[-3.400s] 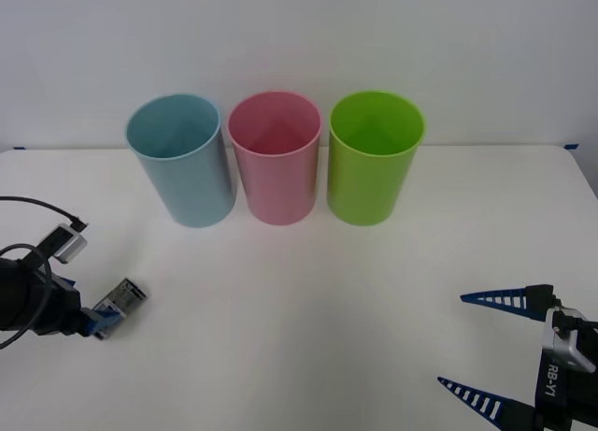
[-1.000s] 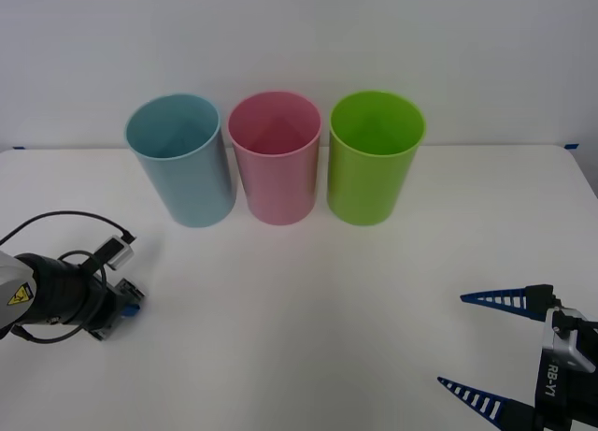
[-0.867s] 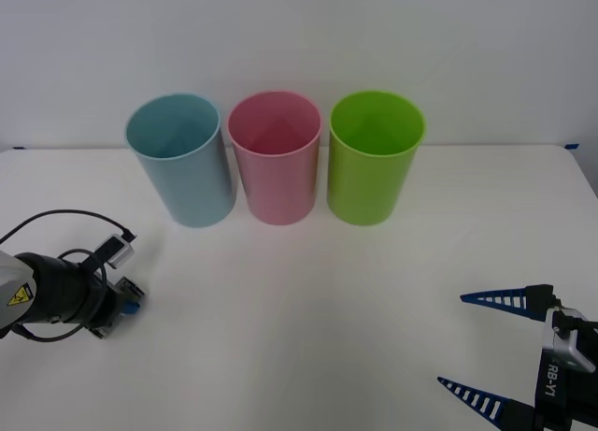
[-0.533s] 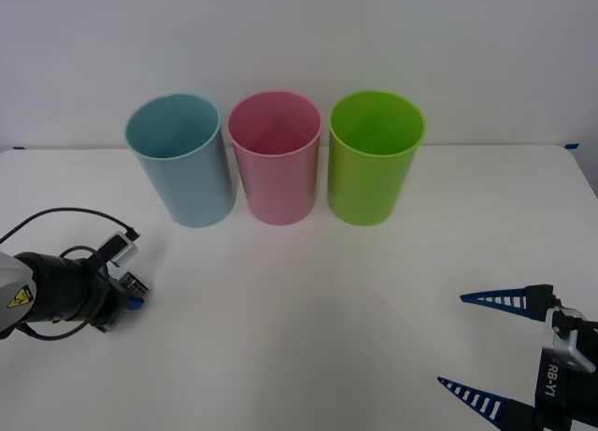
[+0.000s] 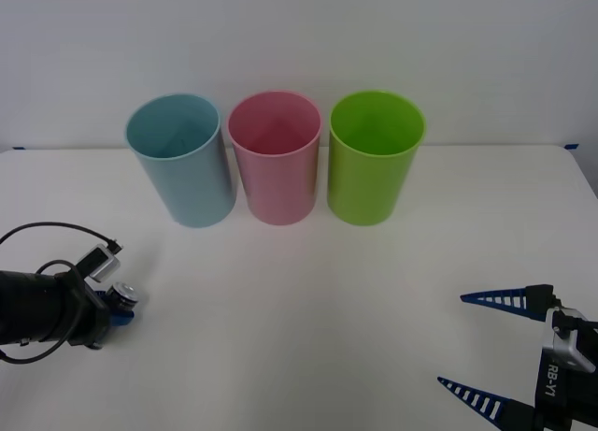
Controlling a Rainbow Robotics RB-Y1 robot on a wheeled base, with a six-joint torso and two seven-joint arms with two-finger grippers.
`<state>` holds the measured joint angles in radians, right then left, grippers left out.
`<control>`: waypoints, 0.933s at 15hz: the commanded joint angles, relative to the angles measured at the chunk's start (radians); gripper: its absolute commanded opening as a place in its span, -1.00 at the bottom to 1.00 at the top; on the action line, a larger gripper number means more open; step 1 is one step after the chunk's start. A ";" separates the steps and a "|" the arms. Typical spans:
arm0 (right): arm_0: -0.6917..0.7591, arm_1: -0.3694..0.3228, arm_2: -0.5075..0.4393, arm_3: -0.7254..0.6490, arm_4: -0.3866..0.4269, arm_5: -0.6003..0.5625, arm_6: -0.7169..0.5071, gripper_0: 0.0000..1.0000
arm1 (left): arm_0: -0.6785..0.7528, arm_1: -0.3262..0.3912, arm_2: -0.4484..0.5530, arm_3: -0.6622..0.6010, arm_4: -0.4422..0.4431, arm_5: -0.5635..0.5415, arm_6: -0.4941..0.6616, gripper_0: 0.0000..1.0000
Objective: Put cans in the blue bin and PET bottles in the pink bin and trash in the green bin.
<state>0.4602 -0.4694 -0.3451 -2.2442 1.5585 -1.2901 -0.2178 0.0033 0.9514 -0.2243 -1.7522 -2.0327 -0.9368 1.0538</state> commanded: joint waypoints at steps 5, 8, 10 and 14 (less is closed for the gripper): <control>0.000 0.000 0.000 0.000 0.000 0.000 0.000 1.00 | 0.178 -0.260 0.324 -0.132 0.072 -0.186 -0.236 -1.00; 0.000 0.000 0.000 0.000 0.000 0.000 0.000 1.00 | 0.182 -0.375 0.439 -0.156 0.123 -0.278 -0.331 -1.00; 0.000 0.000 0.000 0.000 0.000 0.000 0.000 1.00 | 0.182 -0.410 0.482 -0.182 0.177 -0.280 -0.350 -1.00; 0.000 0.000 0.000 0.000 0.000 0.000 0.000 1.00 | 0.184 -0.464 0.577 -0.207 0.344 -0.277 -0.449 -1.00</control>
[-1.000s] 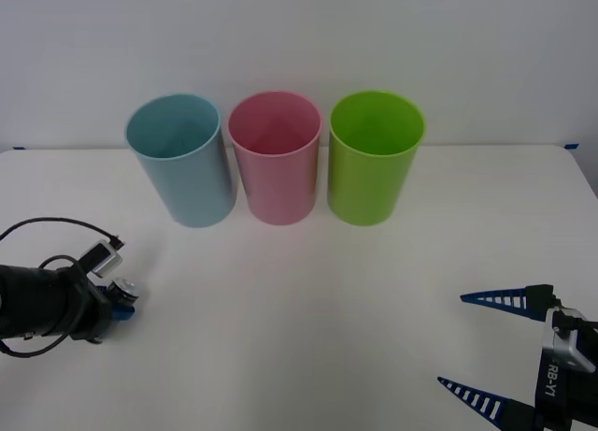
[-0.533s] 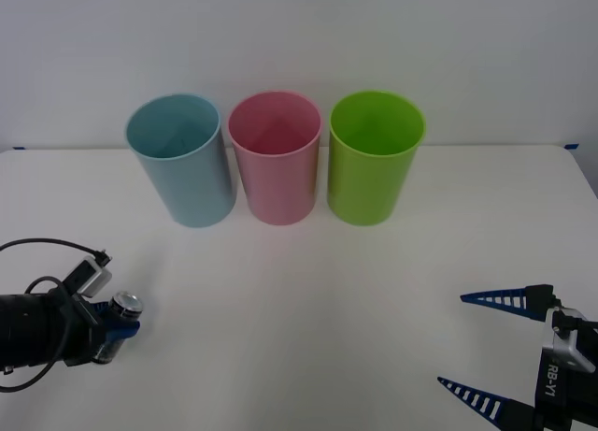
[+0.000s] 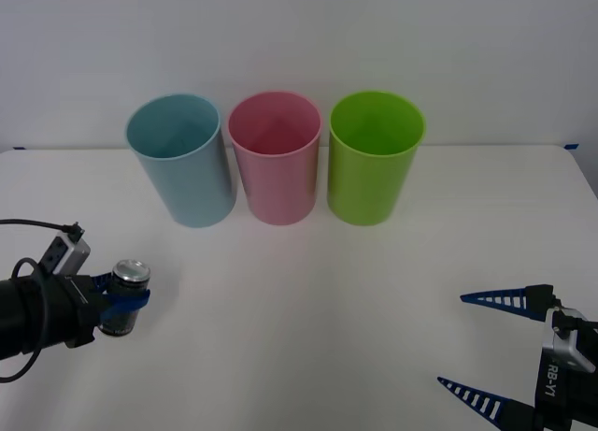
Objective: Put cans in the blue bin and PET bottles in the pink bin and trash in the green bin.
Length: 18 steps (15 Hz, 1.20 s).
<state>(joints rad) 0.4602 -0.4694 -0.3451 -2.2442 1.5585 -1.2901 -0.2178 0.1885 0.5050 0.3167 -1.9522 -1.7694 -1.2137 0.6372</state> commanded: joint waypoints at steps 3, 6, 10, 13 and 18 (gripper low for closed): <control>0.000 0.000 0.000 0.000 0.000 0.000 0.000 1.00 | -0.004 -0.017 0.073 -0.007 0.239 0.019 -0.059 -1.00; 0.000 0.000 0.000 0.000 0.000 0.000 0.000 1.00 | -0.006 -0.019 0.108 -0.007 0.384 0.065 -0.136 -1.00; 0.000 0.000 0.000 0.000 0.000 0.000 0.000 1.00 | -0.011 0.047 0.068 -0.013 0.424 0.293 -0.163 -1.00; 0.000 0.000 0.000 0.000 0.000 0.000 0.000 1.00 | -0.017 0.142 0.004 -0.037 0.458 0.508 -0.123 -1.00; 0.000 0.000 0.000 0.000 0.000 0.000 0.000 1.00 | -0.069 0.313 -0.120 -0.065 0.470 0.777 -0.048 -1.00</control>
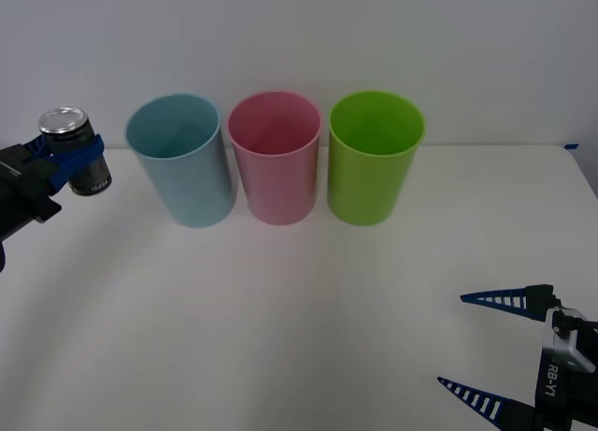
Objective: Put cans in the blue bin and PET bottles in the pink bin and trash in the green bin.
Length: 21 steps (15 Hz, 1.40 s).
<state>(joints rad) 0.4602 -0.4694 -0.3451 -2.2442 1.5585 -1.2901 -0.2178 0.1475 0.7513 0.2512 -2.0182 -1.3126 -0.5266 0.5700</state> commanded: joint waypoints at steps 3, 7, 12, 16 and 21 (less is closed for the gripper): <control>0.000 0.000 0.000 0.000 0.000 0.000 0.000 1.00 | -0.085 0.175 -0.153 0.016 0.015 0.208 0.110 -1.00; 0.000 0.000 0.000 0.000 0.000 0.000 0.000 1.00 | -0.260 0.244 -0.306 0.145 0.016 0.267 0.151 -1.00; 0.000 0.000 0.000 0.000 0.000 0.000 0.000 1.00 | -0.445 0.249 -0.444 0.303 0.015 0.278 0.180 -1.00; 0.000 0.000 0.000 0.000 0.000 0.000 0.000 1.00 | -0.606 0.247 -0.573 0.427 0.027 0.278 0.195 -1.00; 0.000 0.000 0.000 0.000 0.000 0.000 0.000 1.00 | -0.763 0.247 -0.742 0.576 0.062 0.278 0.192 -1.00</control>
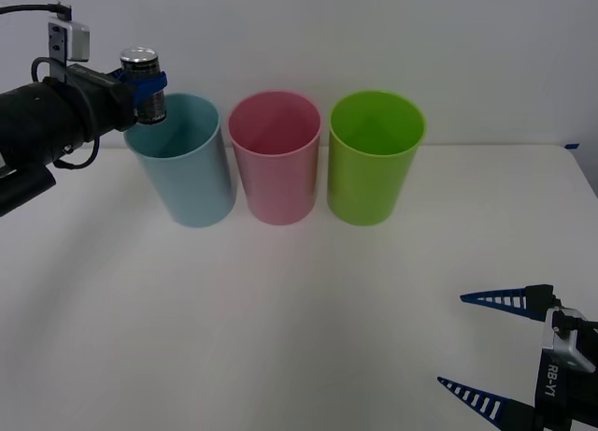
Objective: Put cans in the blue bin and PET bottles in the pink bin and trash in the green bin.
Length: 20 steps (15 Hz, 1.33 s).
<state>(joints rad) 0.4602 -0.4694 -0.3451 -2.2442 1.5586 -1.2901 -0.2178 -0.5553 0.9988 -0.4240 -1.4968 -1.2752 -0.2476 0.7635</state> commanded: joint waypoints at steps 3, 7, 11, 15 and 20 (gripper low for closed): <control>0.000 0.000 0.000 0.000 0.000 0.000 0.000 1.00 | -0.166 0.000 -0.174 0.147 0.086 -0.001 -0.003 -1.00; 0.000 0.000 0.000 0.000 0.000 0.000 0.000 1.00 | -0.196 0.000 -0.211 0.179 0.116 -0.001 -0.013 -1.00; 0.000 0.000 0.000 0.000 0.000 0.000 0.000 1.00 | -0.196 0.000 -0.211 0.179 0.117 -0.002 -0.013 -1.00; 0.000 0.000 0.000 0.000 0.000 0.000 0.000 1.00 | -0.196 0.000 -0.210 0.179 0.120 -0.001 -0.006 -0.27; 0.000 0.000 0.000 0.000 0.000 0.000 0.000 1.00 | -0.195 0.004 -0.210 0.178 0.131 -0.001 -0.006 1.00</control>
<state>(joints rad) 0.4602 -0.4694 -0.3451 -2.2442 1.5586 -1.2901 -0.2178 -0.7507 1.0029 -0.6338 -1.3179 -1.1466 -0.2492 0.7564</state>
